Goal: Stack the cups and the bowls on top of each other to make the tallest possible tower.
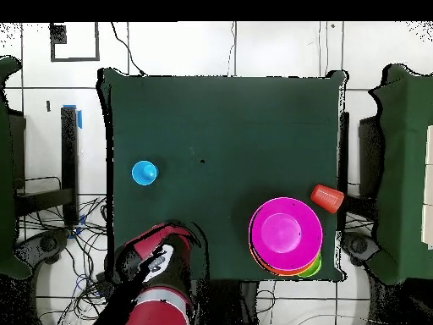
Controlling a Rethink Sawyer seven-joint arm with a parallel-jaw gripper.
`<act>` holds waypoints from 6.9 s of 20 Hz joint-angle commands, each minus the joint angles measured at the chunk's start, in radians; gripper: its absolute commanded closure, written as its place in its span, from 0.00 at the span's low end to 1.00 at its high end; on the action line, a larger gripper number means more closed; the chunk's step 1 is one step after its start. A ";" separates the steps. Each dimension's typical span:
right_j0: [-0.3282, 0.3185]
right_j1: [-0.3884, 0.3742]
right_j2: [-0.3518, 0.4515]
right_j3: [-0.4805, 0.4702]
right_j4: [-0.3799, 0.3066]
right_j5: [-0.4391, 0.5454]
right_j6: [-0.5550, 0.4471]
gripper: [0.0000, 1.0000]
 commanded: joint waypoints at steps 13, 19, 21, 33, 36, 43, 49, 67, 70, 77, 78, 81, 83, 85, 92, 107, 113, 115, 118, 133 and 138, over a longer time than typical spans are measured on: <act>0.036 0.007 0.021 -0.082 0.023 -0.015 0.061 0.00; 0.018 0.002 0.039 -0.073 0.031 -0.008 0.046 0.00; 0.029 0.004 0.033 -0.080 0.032 -0.018 0.056 0.00; 0.042 0.012 0.033 -0.094 0.051 0.005 0.062 0.00; 0.080 0.016 0.017 -0.124 0.076 0.083 0.074 0.00; 0.132 0.024 -0.006 -0.181 0.139 0.176 0.090 0.00; 0.139 0.031 -0.009 -0.194 0.160 0.183 0.080 0.00; 0.130 0.009 -0.010 -0.149 0.167 0.101 0.072 1.00; 0.130 0.008 -0.010 -0.142 0.168 0.092 0.077 1.00; 0.132 -0.007 -0.032 -0.123 0.157 0.080 0.081 1.00; 0.073 -0.032 -0.006 -0.091 0.143 0.063 0.034 1.00; -0.213 -0.130 0.133 0.020 0.090 0.048 -0.188 1.00; -0.399 -0.190 0.250 0.079 0.070 0.091 -0.332 1.00; -0.548 -0.236 0.357 0.124 0.055 0.144 -0.434 1.00; -0.951 -0.349 0.616 0.265 0.032 0.282 -0.636 1.00; -1.110 -0.395 0.696 0.294 -0.027 0.366 -0.713 1.00; -1.152 -0.391 0.730 0.290 -0.039 0.392 -0.726 1.00; -1.160 -0.378 0.736 0.287 -0.052 0.389 -0.722 1.00; -1.173 -0.403 0.756 0.293 -0.038 0.420 -0.723 1.00; -1.433 -0.529 1.022 0.334 0.086 0.606 -0.830 1.00; -1.488 -0.443 1.042 0.362 0.050 0.504 -0.799 1.00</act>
